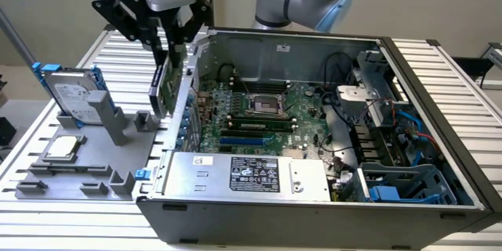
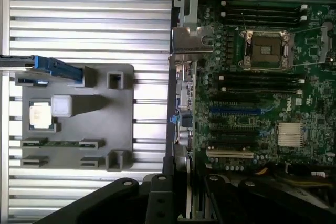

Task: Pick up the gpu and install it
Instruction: 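Pick up the gpu and move the gpu toward the slot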

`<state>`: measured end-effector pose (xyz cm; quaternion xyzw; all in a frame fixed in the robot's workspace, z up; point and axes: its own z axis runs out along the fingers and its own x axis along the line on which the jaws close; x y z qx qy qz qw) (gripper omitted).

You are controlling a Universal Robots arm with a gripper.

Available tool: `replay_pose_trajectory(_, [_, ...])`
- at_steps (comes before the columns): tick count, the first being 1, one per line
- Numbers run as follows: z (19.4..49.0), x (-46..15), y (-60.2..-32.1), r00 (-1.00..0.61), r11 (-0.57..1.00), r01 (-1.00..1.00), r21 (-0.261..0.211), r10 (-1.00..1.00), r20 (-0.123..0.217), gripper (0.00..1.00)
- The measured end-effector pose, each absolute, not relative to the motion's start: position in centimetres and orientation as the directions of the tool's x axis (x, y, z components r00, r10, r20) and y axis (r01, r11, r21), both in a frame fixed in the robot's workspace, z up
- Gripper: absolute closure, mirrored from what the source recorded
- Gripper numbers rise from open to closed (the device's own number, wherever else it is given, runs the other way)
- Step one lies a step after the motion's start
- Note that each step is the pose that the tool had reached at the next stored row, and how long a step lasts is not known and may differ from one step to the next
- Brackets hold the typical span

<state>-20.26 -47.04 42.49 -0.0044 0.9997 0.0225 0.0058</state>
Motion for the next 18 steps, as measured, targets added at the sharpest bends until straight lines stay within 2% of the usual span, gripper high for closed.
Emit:
replay_pose_trajectory(10, [42.3, -15.7, -47.0, -1.0, 0.999, -0.009, 0.046, -0.009, -0.011, 0.74])
replay_pose_trajectory(18, [41.1, -12.1, -46.8, -1.0, 0.999, -0.009, 0.044, -0.009, -0.011, 0.74])
